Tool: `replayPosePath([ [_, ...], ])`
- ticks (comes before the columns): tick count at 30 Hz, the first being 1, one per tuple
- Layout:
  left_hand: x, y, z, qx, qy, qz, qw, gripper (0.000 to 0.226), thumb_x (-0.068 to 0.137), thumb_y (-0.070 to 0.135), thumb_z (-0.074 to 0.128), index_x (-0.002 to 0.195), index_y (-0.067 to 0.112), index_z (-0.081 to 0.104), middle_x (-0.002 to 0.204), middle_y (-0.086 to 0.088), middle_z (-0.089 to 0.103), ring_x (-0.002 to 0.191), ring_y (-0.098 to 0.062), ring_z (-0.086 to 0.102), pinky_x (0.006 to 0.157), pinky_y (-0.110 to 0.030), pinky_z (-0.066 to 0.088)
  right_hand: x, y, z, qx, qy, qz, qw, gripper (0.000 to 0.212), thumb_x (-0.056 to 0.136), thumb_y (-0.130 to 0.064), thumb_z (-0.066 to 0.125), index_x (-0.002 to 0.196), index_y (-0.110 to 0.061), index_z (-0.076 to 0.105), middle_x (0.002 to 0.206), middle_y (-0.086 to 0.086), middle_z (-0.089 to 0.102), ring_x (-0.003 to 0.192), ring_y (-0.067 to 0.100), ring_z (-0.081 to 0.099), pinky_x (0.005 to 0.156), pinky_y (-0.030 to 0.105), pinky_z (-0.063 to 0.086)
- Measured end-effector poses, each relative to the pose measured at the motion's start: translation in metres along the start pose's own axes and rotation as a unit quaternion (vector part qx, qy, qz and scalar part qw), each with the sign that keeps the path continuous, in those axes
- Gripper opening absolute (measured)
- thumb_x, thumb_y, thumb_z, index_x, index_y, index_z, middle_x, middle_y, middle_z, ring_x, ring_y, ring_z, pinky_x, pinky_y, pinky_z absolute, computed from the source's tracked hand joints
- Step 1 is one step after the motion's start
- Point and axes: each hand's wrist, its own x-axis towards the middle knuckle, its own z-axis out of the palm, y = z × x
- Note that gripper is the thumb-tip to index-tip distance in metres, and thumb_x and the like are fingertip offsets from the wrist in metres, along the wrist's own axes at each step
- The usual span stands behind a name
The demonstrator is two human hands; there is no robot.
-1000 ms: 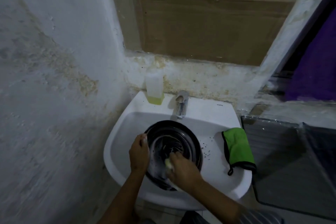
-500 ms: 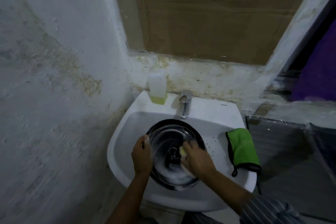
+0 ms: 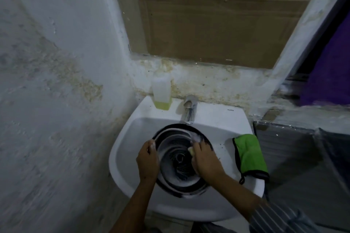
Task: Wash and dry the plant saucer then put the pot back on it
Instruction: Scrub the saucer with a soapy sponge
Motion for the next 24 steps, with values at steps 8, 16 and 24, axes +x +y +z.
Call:
replayPosePath([
  [8,0.012,-0.004,0.005,0.035,-0.030,-0.052,0.998,0.035,0.100,0.014,0.036,0.108,-0.007,0.062,0.111,-0.022,0.064,0.102,-0.034,0.059,0.087,-0.037,0.045,-0.045,-0.051,-0.024,0.063,-0.178,-0.171,0.967,0.064,0.075,-0.059,0.064,0.118,-0.017,0.042,0.116,0.006,0.047,0.097,0.024,0.049,0.066,0.029,0.033],
  [16,0.027,0.018,-0.004,-0.071,-0.257,-0.236,0.935,0.048,0.099,0.038,0.038,0.141,0.014,0.036,0.142,-0.011,0.043,0.115,-0.032,0.056,0.098,-0.038,0.047,-0.016,-0.031,-0.088,0.240,-0.194,-0.156,0.938,0.033,0.074,-0.026,0.074,0.105,-0.023,0.062,0.100,-0.009,0.062,0.090,0.008,0.056,0.072,0.022,0.040],
  [24,0.026,0.037,-0.008,0.020,-0.383,0.005,0.924,0.050,0.093,0.058,0.033,0.105,0.024,0.068,0.110,0.006,0.068,0.109,-0.010,0.061,0.094,-0.024,0.043,0.000,0.025,-0.111,0.499,-0.162,-0.030,0.851,0.050,0.070,-0.038,0.077,0.091,0.004,0.059,0.083,0.007,0.053,0.076,0.015,0.056,0.069,0.024,0.039],
])
